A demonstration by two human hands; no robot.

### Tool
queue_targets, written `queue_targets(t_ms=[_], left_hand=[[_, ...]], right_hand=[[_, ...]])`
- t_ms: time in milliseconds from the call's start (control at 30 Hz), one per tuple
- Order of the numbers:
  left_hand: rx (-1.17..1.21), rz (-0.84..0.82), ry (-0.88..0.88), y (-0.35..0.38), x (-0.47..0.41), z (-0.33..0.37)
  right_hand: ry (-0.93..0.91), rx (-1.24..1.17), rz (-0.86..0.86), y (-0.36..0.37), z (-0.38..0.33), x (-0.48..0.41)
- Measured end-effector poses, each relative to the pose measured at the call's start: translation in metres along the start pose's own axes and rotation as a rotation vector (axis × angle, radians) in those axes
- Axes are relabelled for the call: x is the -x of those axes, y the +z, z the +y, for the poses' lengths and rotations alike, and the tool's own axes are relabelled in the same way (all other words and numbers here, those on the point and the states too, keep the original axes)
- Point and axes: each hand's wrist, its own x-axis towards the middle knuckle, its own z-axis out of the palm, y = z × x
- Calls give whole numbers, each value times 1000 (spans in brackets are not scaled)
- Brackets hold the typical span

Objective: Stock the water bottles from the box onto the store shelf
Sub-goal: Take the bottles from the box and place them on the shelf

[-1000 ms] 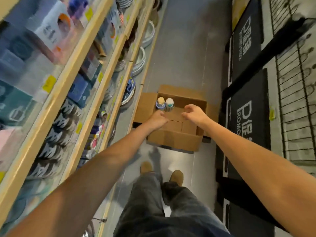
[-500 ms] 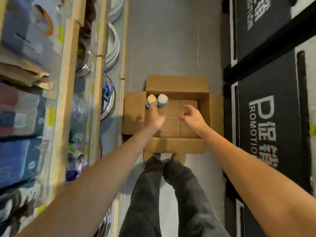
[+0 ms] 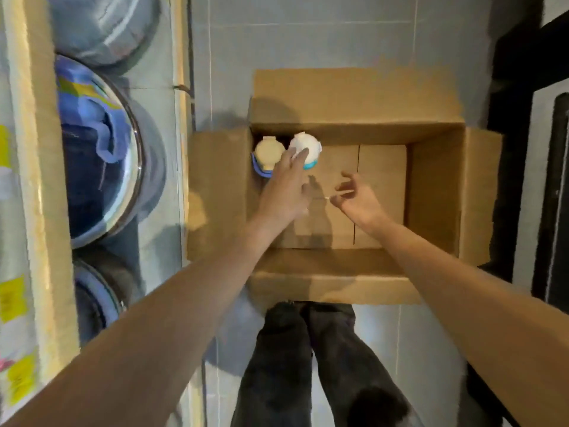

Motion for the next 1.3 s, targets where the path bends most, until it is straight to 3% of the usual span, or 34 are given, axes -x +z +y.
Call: queue_targets(t_ms=[133,333,600,667,833,1000,1200,1300], left_hand=[[-240,15,158,44,-65,-22],[-594,-23,131,75,-126,-42],[-712,-87,91,98,-108,-37],[-640,-141,80,102,-86,-33],[-133,-278,-182,94,-19,-20],[241,-369,-276,48,35,-2],[309,-456,-182,-43,98,46],[347,-442,-152,-88,136,78]], right_hand=[[41,-25,-27,12,40,-58],[97,-16,-31,17,82,-94],[144,-38,9,23,101,-96],[143,-24,-42,23,101,-88],[65,136,-195,13,89,-36],[111,255,-270,-5,83,28],[-50,338,-332,-39,51,106],[-133,415,-337,-55,-1,166]])
